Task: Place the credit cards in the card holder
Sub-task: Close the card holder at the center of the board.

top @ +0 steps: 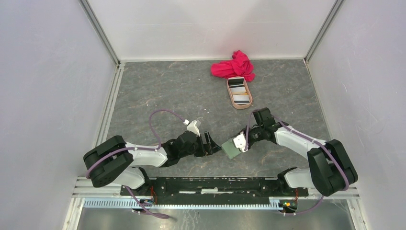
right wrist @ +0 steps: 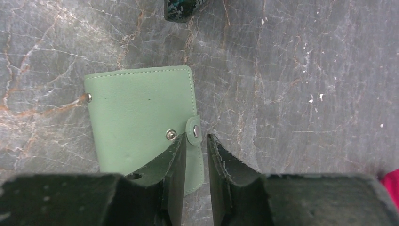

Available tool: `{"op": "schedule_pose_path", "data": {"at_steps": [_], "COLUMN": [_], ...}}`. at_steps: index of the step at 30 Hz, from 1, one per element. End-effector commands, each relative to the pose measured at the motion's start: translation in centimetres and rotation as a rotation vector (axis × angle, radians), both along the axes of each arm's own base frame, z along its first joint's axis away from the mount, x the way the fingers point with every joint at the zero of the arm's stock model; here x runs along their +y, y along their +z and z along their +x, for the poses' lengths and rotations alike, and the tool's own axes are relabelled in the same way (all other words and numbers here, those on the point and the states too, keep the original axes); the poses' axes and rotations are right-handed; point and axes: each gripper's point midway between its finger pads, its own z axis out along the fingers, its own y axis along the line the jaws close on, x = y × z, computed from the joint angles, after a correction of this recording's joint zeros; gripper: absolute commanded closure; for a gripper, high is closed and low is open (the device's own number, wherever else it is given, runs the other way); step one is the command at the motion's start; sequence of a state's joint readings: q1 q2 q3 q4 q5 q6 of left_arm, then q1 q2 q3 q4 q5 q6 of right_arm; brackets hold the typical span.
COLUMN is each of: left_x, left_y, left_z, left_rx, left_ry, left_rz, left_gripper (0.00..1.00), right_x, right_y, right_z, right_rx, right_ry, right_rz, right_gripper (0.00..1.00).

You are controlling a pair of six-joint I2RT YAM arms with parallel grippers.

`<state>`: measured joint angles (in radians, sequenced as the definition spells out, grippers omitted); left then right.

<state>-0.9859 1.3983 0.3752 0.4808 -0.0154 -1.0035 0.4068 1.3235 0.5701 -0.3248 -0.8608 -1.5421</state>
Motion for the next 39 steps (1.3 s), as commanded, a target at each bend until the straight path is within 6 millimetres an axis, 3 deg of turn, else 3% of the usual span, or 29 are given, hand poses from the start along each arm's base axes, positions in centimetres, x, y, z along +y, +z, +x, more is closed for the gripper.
{"op": "schedule_pose_path", "data": {"at_steps": [1, 9, 19, 29, 39], "left_x": [-1.0, -1.1, -1.5, -3.5, -6.8], "left_y": [1.5, 2.4, 3.3, 4.1, 4.7], "left_z": [0.5, 0.6, 0.7, -0.2, 0.5], "left_rx": [-0.024, -0.053, -0.078, -0.075, -0.061], "left_ry": [-0.009, -0.023, -0.034, -0.094, -0.119], "left_rz": [-0.044, -0.043, -0.059, -0.097, -0.151], "left_gripper": [0.11, 0.13, 0.14, 0.17, 0.60], "right_x": [0.9, 0.9, 1.0, 1.0, 0.7], "right_y": [1.1, 0.7, 0.8, 1.0, 0.9], "right_z": [1.2, 0.8, 1.4, 1.4, 0.5], "right_rx": [-0.105, -0.094, -0.112, -0.094, -0.066], "right_ry": [0.051, 0.068, 0.036, 0.033, 0.044], "right_rz": [0.025, 0.008, 0.010, 0.005, -0.007], "right_gripper": [0.73, 0.84, 0.73, 1.00, 1.00]}}
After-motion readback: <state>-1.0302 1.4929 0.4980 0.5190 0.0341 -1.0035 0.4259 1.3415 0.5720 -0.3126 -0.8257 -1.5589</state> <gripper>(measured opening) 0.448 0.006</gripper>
